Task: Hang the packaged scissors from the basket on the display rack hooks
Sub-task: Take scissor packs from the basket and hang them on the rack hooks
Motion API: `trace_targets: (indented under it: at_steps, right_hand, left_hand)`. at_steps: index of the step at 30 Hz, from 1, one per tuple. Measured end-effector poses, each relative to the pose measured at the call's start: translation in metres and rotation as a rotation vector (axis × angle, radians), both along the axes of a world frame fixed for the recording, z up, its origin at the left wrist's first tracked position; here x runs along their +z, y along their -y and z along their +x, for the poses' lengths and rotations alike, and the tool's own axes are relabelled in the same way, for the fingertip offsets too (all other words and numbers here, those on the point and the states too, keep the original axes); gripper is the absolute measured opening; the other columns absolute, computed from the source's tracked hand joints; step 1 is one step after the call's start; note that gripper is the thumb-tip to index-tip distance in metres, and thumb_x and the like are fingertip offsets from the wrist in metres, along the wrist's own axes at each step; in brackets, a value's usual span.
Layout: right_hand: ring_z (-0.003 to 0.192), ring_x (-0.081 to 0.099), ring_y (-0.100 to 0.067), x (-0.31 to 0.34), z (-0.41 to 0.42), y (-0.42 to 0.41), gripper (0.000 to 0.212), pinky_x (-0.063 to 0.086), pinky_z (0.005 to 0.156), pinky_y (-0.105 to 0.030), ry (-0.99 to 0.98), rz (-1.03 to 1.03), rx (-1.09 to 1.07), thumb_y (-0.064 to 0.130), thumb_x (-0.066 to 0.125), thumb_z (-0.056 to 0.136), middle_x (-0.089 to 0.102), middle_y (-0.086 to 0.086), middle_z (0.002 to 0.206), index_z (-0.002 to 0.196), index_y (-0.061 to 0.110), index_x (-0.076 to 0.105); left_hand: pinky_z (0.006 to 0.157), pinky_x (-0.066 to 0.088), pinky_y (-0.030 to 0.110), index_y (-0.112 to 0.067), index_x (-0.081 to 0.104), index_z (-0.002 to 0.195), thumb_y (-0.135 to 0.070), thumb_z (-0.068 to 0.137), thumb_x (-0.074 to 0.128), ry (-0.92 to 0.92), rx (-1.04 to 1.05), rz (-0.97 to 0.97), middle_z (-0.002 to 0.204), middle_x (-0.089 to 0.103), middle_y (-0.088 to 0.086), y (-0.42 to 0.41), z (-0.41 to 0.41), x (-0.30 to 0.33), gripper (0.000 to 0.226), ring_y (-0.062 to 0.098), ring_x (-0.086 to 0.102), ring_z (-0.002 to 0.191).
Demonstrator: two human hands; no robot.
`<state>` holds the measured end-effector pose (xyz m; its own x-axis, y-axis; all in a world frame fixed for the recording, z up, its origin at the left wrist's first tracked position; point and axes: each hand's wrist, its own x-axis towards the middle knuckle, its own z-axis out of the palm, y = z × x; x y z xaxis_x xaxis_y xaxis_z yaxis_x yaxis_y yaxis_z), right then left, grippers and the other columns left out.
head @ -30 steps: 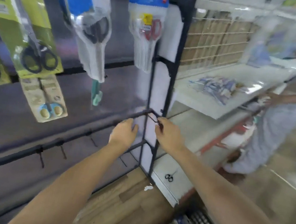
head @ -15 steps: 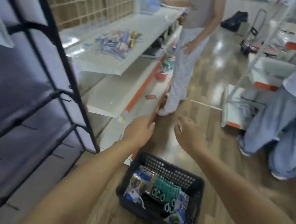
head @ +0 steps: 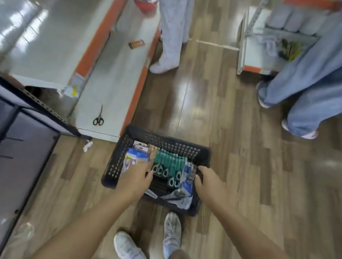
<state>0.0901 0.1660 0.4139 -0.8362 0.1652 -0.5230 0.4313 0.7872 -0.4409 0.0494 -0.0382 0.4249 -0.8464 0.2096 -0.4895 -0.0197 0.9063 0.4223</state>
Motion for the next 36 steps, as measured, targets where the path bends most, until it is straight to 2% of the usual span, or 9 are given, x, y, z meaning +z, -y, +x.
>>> trace_targets:
  at_steps: [3,6,9,13,16,22,28,32,36]
  right_hand:
    - [0.093,0.061,-0.021,-0.064,0.007,-0.021,0.025,0.050,0.072,-0.033,0.101,-0.035,-0.035,0.024,0.042,0.096,0.062,-0.006,0.111,0.114,0.013,0.056]
    - [0.090,0.061,-0.021,-0.123,0.011,-0.032,0.026,0.051,0.072,-0.034,0.199,-0.056,-0.061,0.025,0.042,0.095,0.063,-0.005,0.104,0.110,0.011,0.057]
    - [0.085,0.059,-0.018,-0.166,0.008,-0.034,0.023,0.050,0.071,-0.034,0.212,-0.058,-0.093,0.020,0.041,0.096,0.061,-0.006,0.105,0.112,0.012,0.056]
    - [0.118,0.051,-0.020,-0.229,0.002,-0.029,0.043,0.044,0.093,-0.033,0.221,-0.072,-0.151,0.023,0.040,0.098,0.048,-0.005,0.137,0.139,0.011,0.040]
    - [0.113,0.053,-0.021,-0.286,-0.008,-0.021,0.041,0.044,0.092,-0.034,0.213,-0.111,-0.209,0.023,0.041,0.099,0.049,-0.007,0.134,0.138,0.011,0.041]
    - [0.124,0.046,-0.021,-0.410,-0.046,0.004,0.044,0.039,0.097,-0.032,0.212,-0.171,-0.219,0.023,0.038,0.101,0.041,-0.006,0.144,0.143,0.012,0.034]
    - [0.134,0.036,-0.021,-0.523,-0.098,0.019,0.048,0.034,0.105,-0.033,0.160,-0.180,-0.232,0.024,0.037,0.102,0.032,-0.004,0.150,0.146,0.011,0.027]
    - [0.142,0.018,-0.021,-0.580,-0.119,0.022,0.050,0.024,0.110,-0.029,0.119,-0.112,-0.166,0.018,0.032,0.102,0.018,-0.007,0.155,0.149,0.008,0.016]
    - [0.146,-0.002,-0.022,-0.616,-0.123,0.022,0.055,0.006,0.115,-0.027,0.098,-0.098,-0.189,0.012,0.029,0.102,0.000,-0.010,0.158,0.149,0.004,0.002]
  left_hand:
    - [0.087,0.044,0.037,-0.009,0.054,0.122,-0.024,0.098,0.042,0.067,0.003,-0.045,0.118,0.060,0.012,-0.006,0.002,-0.046,0.031,0.030,0.054,0.111]
    - [0.074,0.044,0.037,-0.008,0.058,0.100,-0.025,0.096,0.043,0.092,-0.058,-0.081,0.100,0.062,0.008,-0.009,-0.005,-0.101,0.023,0.025,0.058,0.092]
    - [0.065,0.039,0.035,-0.008,0.057,0.095,-0.025,0.096,0.042,0.096,-0.092,-0.112,0.091,0.060,0.006,-0.015,-0.020,-0.153,0.023,0.021,0.054,0.079]
    - [0.070,0.041,0.034,-0.009,0.058,0.103,-0.024,0.097,0.042,0.135,-0.079,-0.092,0.099,0.060,0.005,-0.021,-0.037,-0.225,0.022,0.020,0.054,0.086]
    - [0.074,0.042,0.032,-0.008,0.058,0.111,-0.025,0.097,0.044,0.161,-0.124,-0.119,0.107,0.060,0.006,-0.020,-0.044,-0.288,0.026,0.021,0.055,0.094]
    - [0.086,0.045,0.037,-0.004,0.053,0.120,-0.025,0.098,0.043,0.218,-0.181,-0.160,0.119,0.055,0.008,-0.021,-0.064,-0.412,0.033,0.024,0.052,0.107]
    - [0.079,0.043,0.036,-0.006,0.053,0.114,-0.028,0.097,0.047,0.214,-0.172,-0.153,0.109,0.057,0.011,-0.038,-0.100,-0.529,0.028,0.028,0.052,0.106]
    - [0.091,0.040,0.036,-0.006,0.049,0.124,-0.031,0.096,0.049,0.114,-0.176,-0.156,0.125,0.053,0.011,-0.056,-0.113,-0.583,0.038,0.027,0.047,0.118]
    - [0.090,0.041,0.036,-0.007,0.044,0.126,-0.035,0.094,0.052,0.073,-0.117,-0.136,0.130,0.045,0.011,-0.070,-0.117,-0.615,0.043,0.026,0.041,0.121]
